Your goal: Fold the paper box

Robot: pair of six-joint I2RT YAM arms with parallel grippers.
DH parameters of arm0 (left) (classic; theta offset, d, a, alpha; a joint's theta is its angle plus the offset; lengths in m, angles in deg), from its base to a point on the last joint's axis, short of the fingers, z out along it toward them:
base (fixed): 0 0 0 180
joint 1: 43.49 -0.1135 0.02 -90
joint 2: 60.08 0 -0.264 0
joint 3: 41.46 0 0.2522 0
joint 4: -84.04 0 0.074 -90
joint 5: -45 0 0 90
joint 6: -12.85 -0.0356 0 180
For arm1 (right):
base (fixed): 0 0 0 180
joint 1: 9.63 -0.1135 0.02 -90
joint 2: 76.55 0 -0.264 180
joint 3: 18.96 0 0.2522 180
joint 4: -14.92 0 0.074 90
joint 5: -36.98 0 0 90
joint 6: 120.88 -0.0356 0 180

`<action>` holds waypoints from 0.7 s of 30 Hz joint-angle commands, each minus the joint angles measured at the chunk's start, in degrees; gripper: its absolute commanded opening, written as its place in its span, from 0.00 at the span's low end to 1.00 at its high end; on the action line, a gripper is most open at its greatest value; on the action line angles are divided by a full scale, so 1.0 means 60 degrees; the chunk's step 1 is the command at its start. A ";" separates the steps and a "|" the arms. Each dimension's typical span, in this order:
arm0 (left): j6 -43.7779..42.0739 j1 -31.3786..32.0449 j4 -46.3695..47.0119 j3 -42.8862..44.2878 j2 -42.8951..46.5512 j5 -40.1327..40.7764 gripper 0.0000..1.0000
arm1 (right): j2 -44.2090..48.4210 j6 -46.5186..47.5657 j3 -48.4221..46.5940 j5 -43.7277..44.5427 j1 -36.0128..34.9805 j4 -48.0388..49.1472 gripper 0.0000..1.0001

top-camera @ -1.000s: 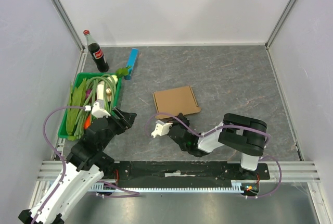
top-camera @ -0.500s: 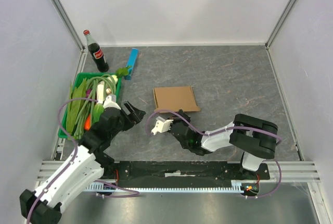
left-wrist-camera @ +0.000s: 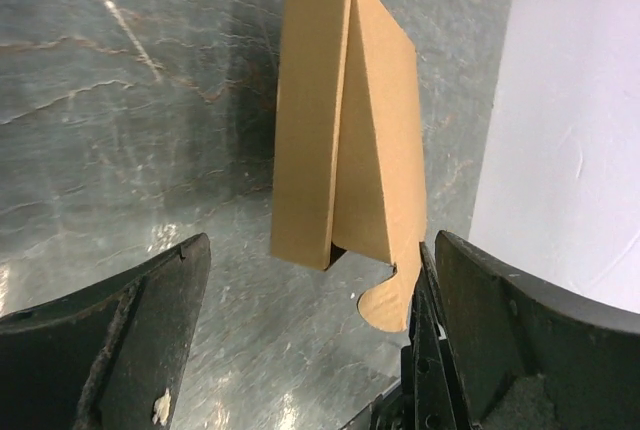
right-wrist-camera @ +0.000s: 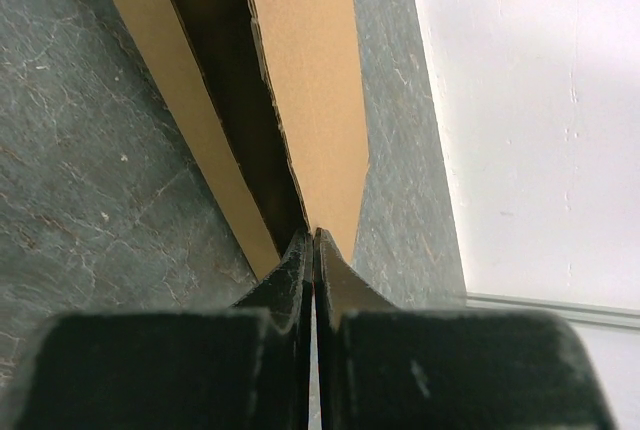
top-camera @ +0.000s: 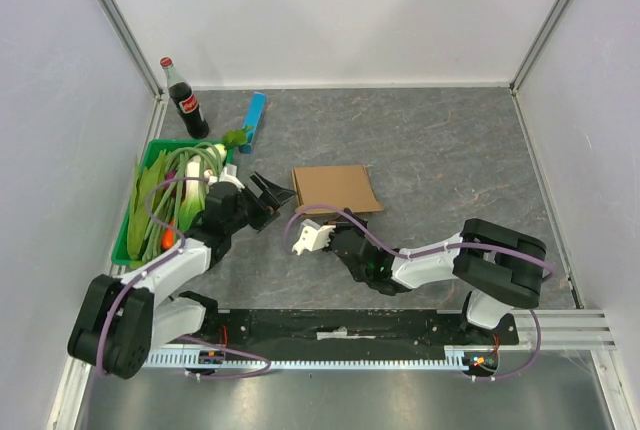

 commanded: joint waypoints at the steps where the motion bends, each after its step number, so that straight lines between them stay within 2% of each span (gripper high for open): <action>1: 0.0587 -0.0044 0.3288 -0.0184 -0.1121 -0.0876 0.99 | 0.0200 -0.0376 -0.0126 -0.0260 0.0070 0.0039 0.00; 6: 0.0850 -0.0044 0.4331 -0.0168 -0.2457 -0.1243 0.99 | 0.0259 -0.0405 -0.0170 -0.0362 0.0129 -0.0049 0.00; 7: 0.0952 -0.0044 0.5088 -0.0227 -0.2648 -0.1316 0.99 | 0.0273 -0.0420 -0.0185 -0.0348 0.0129 -0.0078 0.00; 15: 0.1889 0.0132 0.7992 -0.0286 -0.5179 -0.2384 0.99 | 0.0244 -0.0552 -0.0200 -0.0451 0.0187 -0.0064 0.00; 19: 0.2329 0.0264 0.8815 -0.0315 -0.5710 -0.2561 0.91 | 0.0215 -0.0669 -0.0258 -0.0524 0.0188 -0.0136 0.00; 21: 0.2388 0.0293 0.8976 -0.0315 -0.5799 -0.2605 0.81 | 0.0201 -0.0713 -0.0331 -0.0582 0.0188 -0.0253 0.00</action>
